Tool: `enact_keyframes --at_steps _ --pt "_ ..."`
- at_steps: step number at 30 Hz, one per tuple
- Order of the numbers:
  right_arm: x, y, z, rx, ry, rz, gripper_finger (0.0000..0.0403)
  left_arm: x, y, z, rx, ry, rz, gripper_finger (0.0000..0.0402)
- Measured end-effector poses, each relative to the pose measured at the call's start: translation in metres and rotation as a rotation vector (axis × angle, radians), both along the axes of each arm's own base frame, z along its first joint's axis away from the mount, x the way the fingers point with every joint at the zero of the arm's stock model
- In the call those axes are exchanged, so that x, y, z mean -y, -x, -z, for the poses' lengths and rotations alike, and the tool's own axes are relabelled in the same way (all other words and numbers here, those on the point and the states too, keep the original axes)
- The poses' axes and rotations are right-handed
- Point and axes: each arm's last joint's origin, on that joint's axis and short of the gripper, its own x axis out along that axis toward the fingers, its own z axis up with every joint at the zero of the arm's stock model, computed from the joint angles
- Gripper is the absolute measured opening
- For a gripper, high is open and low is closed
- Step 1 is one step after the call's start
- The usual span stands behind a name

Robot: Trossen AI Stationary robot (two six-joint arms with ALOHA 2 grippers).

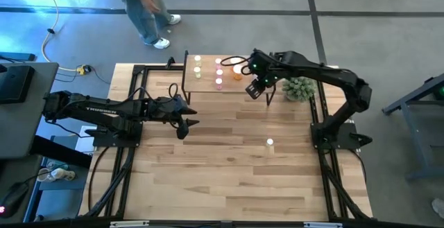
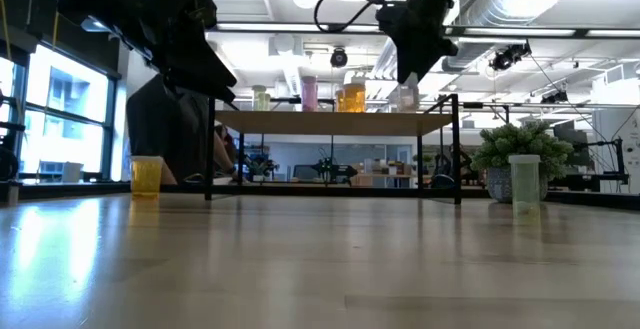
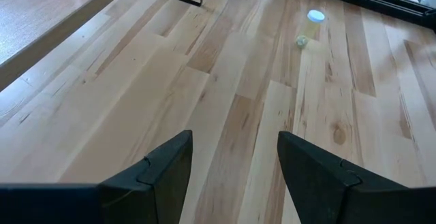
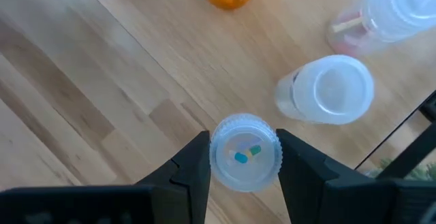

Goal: Pick and place medicine bottles onto shelf by color
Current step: Put the transparent pill bottle aligned with the other transparent pill bottles on the shelf

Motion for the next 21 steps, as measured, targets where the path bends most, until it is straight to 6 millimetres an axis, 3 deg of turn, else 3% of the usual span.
enact_keyframes --at_steps 13,21 --pt "0.015 0.003 0.004 -0.007 -0.013 0.046 0.0125 0.0 0.0 0.0 -0.001 0.0 0.0 0.0207" --pt "0.02 0.006 0.004 -0.009 -0.019 0.057 0.0151 0.0 0.0 0.0 0.0 0.0 0.0 0.0207"
